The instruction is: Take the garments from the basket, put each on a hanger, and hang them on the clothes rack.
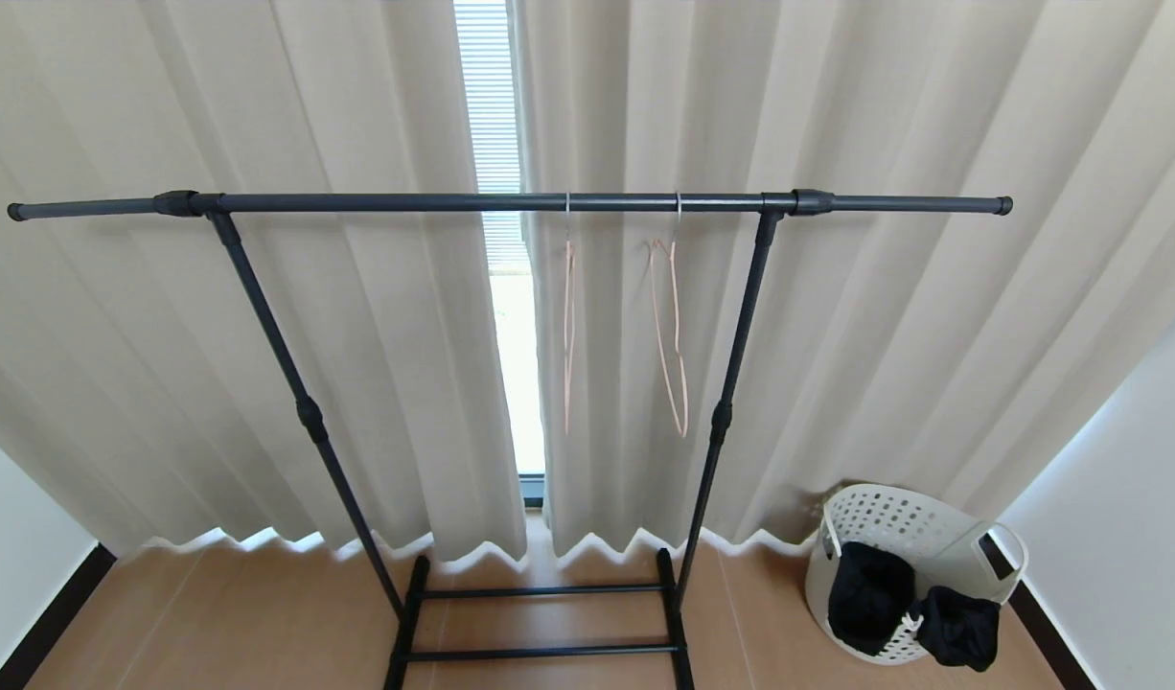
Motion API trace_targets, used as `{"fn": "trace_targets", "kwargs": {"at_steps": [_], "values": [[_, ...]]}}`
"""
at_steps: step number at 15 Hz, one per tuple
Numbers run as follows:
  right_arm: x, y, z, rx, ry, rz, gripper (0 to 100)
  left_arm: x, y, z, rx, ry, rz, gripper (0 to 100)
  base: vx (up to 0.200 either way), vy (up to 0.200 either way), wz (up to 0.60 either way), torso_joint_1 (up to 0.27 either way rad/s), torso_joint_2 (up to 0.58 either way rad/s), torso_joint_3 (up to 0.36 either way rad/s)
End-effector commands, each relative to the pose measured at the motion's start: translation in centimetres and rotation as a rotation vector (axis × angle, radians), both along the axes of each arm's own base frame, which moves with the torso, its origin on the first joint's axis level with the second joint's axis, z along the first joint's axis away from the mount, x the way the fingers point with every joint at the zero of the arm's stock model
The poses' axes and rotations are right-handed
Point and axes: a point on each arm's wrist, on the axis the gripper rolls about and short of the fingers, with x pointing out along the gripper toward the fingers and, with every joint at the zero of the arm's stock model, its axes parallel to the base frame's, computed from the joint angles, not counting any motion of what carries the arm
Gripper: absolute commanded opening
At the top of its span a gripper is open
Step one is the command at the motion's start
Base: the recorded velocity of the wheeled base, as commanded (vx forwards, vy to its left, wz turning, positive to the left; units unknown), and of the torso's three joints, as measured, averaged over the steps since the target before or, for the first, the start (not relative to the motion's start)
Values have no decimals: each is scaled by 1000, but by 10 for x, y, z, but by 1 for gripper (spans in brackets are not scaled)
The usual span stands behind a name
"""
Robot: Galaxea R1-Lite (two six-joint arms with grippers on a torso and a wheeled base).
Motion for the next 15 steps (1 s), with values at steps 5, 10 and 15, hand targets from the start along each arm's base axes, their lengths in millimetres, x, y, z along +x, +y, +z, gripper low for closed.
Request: {"fn": "trace_targets", "kwargs": {"at_steps": [5,10,15], "values": [[0,0,0,-2,1,-1,100,0,0,0,0,-1,0,100,0,0,0,0,0,0],[0,0,0,-1,2,1,100,0,0,0,0,-1,0,100,0,0,0,0,0,0],[0,0,0,-1,2,-1,100,0,0,0,0,-1,0,100,0,0,0,0,0,0]]}}
